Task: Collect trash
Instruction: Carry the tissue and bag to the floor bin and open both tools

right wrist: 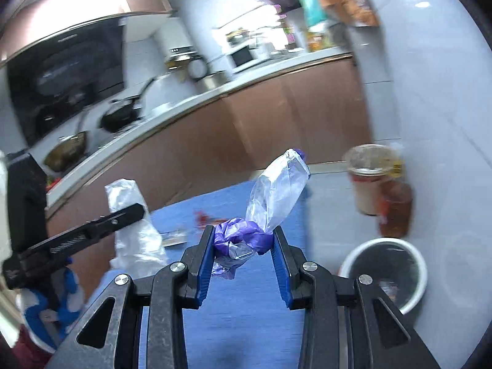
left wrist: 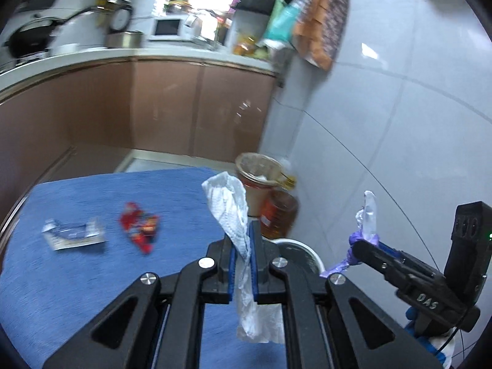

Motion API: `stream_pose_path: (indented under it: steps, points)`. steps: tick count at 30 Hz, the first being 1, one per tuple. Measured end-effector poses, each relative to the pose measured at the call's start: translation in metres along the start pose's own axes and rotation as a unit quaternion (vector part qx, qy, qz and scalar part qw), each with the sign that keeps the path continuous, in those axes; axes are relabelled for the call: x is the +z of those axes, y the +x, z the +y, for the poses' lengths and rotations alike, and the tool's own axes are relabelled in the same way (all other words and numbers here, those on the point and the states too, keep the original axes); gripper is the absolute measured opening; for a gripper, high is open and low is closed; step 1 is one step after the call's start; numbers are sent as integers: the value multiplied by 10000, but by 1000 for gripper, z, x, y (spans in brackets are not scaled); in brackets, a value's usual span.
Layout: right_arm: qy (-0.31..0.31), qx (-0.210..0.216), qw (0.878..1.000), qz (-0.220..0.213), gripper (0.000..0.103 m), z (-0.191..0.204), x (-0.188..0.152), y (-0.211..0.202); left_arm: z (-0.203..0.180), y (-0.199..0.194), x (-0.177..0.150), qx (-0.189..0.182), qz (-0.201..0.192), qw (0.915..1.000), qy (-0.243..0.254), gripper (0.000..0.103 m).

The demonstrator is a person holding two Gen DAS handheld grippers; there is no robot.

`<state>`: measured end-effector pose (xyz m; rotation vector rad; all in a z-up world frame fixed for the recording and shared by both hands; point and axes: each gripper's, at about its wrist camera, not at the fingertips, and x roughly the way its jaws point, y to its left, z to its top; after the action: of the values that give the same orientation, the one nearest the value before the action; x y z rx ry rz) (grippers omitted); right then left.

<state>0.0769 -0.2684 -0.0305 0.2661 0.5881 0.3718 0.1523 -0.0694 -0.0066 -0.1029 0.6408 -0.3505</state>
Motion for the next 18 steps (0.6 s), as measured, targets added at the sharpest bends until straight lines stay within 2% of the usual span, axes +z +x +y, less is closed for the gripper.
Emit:
stream_pose_path:
  steps: [6, 9, 14, 18]
  points:
    - [250, -1065, 9940, 11, 33, -75, -7, 7, -62, 93, 3, -409, 530, 9974, 284, 7]
    - [360, -1482, 9882, 134, 34, -107, -15, 20, -88, 141, -2, -461, 770, 9951, 418, 7]
    - [548, -1964, 9778, 477, 34, -159, -33, 54, -119, 217, -13, -444, 1143, 9904, 644, 7]
    - [687, -2141, 9713, 776, 34, -191, -46, 88, -129, 264, -25, -434, 1412, 9864, 721, 7]
